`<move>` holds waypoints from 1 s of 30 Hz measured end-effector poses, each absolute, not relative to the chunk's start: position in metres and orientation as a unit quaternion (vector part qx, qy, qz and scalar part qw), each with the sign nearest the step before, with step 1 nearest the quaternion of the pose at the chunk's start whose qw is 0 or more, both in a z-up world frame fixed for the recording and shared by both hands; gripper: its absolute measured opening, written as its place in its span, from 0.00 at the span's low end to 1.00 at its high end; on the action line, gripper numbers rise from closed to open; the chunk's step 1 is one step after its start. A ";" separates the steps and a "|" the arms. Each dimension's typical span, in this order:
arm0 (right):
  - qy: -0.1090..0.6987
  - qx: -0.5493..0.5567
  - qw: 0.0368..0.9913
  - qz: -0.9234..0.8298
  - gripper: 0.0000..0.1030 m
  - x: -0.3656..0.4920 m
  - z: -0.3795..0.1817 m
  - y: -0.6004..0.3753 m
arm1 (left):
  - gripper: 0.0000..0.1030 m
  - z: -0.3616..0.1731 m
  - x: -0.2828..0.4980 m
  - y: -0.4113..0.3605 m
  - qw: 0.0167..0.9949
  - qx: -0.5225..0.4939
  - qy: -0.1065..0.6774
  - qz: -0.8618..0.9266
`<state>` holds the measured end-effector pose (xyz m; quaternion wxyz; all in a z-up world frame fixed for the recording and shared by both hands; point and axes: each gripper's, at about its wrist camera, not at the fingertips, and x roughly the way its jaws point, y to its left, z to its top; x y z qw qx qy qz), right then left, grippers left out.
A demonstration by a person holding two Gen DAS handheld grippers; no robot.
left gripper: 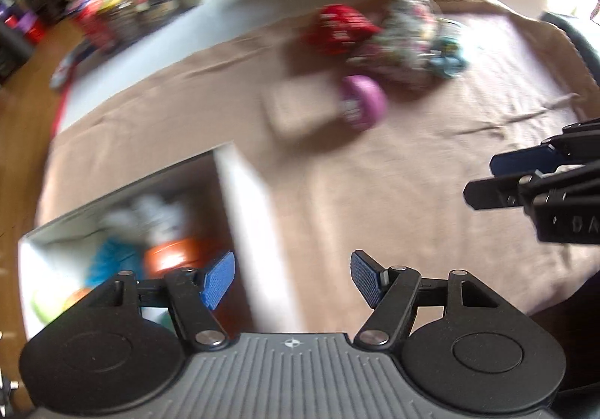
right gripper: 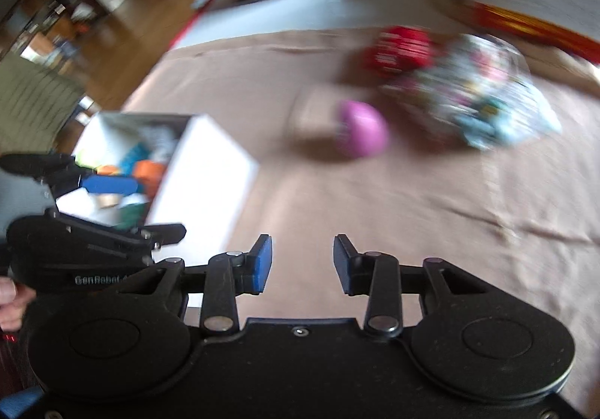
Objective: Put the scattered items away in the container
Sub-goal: 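Move both open tools back over the cloth toward the purple egg and pouches, then grasp the purple egg with the left tool while the right tool grasps the clear-window pouch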
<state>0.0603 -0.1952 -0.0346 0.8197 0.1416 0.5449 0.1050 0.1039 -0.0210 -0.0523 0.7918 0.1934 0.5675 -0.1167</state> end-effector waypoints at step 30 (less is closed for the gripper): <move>0.499 0.381 0.777 -0.057 0.54 0.152 -0.110 -0.349 | 0.79 -0.136 0.225 -0.072 0.818 0.090 0.561 -0.089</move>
